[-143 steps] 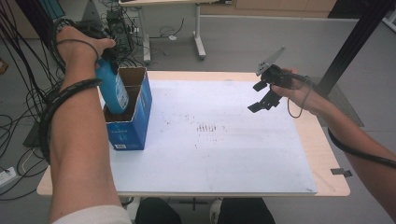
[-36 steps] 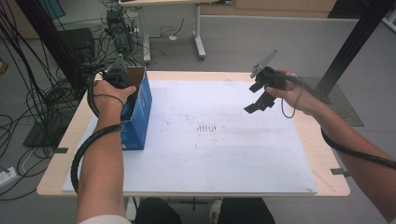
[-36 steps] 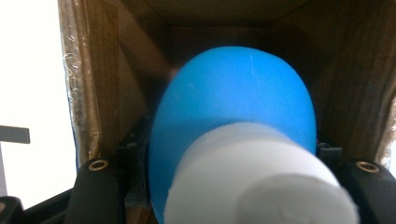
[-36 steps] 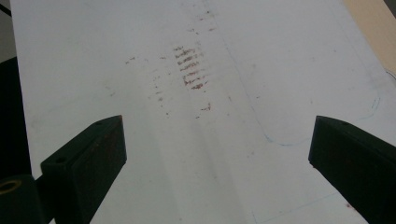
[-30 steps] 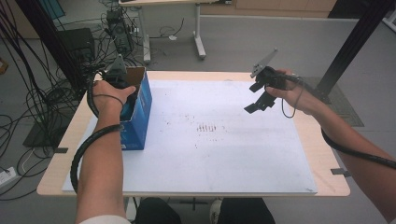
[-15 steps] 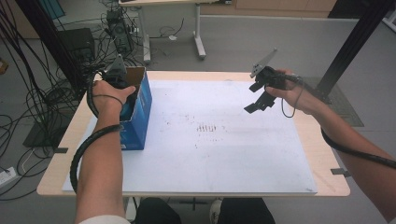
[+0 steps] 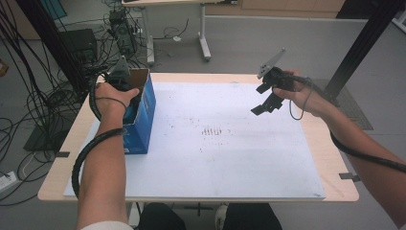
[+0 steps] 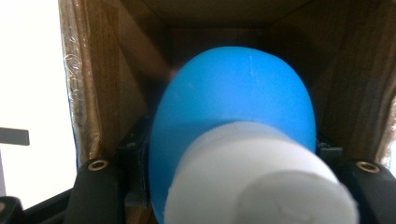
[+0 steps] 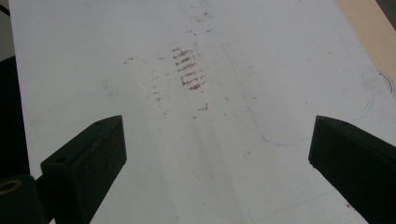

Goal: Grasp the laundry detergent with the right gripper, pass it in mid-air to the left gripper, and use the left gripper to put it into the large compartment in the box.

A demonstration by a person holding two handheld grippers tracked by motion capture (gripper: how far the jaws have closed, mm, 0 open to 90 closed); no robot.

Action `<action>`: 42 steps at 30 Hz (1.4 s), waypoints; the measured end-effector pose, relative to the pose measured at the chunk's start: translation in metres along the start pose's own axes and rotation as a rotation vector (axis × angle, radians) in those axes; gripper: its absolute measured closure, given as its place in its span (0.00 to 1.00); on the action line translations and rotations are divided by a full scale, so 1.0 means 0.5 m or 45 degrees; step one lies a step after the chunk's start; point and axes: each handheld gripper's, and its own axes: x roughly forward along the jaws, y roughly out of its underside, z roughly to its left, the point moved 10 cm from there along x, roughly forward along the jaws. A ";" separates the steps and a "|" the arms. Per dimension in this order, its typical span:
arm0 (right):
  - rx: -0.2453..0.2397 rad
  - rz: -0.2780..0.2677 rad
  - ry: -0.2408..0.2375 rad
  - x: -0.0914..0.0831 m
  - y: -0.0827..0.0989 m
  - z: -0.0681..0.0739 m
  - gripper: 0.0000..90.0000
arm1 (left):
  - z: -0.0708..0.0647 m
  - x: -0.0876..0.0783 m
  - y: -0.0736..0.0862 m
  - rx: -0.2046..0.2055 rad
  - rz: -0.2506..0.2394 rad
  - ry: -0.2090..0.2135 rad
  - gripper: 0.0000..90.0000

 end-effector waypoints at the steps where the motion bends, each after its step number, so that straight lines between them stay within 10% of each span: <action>1: 0.001 -0.001 0.000 0.000 0.000 0.000 0.04 | 0.000 0.000 0.000 0.000 -0.001 0.000 0.40; 42: -0.003 -0.005 0.003 -0.006 0.004 0.001 0.05 | -0.004 0.000 0.001 0.008 0.003 -0.007 0.40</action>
